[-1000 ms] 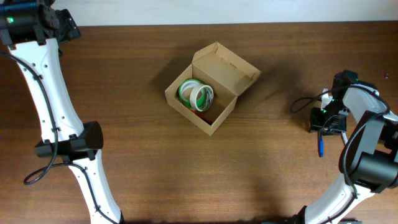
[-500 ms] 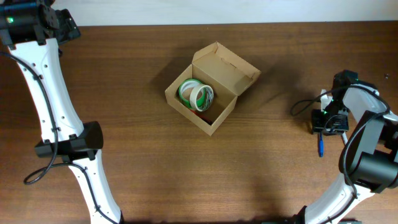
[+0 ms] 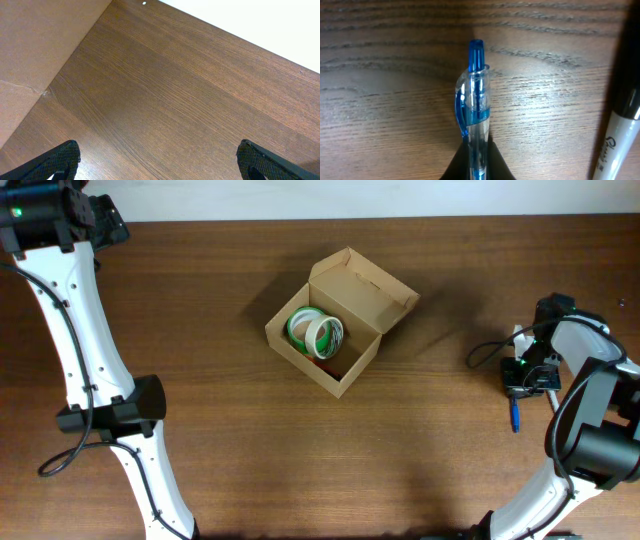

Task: Pack container
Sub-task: 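Grasp the blue pen with the right gripper, then carry the blue pen into the box and lower it beside the cutter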

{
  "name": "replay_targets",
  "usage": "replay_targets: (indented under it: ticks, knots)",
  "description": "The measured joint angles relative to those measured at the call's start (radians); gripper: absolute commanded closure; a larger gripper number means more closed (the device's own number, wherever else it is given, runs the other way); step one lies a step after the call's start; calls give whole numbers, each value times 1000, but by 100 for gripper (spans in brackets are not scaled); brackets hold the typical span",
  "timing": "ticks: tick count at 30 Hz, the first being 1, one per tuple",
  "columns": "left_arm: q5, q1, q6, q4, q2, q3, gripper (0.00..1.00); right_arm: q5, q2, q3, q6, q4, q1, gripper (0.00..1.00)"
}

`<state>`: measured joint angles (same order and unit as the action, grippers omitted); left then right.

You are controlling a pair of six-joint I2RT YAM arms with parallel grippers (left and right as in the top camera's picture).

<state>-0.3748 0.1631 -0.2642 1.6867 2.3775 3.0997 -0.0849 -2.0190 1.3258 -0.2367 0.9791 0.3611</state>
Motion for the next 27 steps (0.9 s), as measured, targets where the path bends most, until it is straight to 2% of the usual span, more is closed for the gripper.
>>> replay_targets:
  ticks: [8,13,16,21,27]
  knots:
    - [0,0,0,0,0,0,0,39,-5,12,26,13,7,96]
    - [0,0,0,0,0,0,0,146,-19,70,51,63,5,96]
    - [0,0,0,0,0,0,0,185,-19,173,65,131,3,96]
    - [0,0,0,0,0,0,0,211,-18,447,85,315,-3,97]
    - [0,0,0,0,0,0,0,218,-13,814,106,515,-104,96]
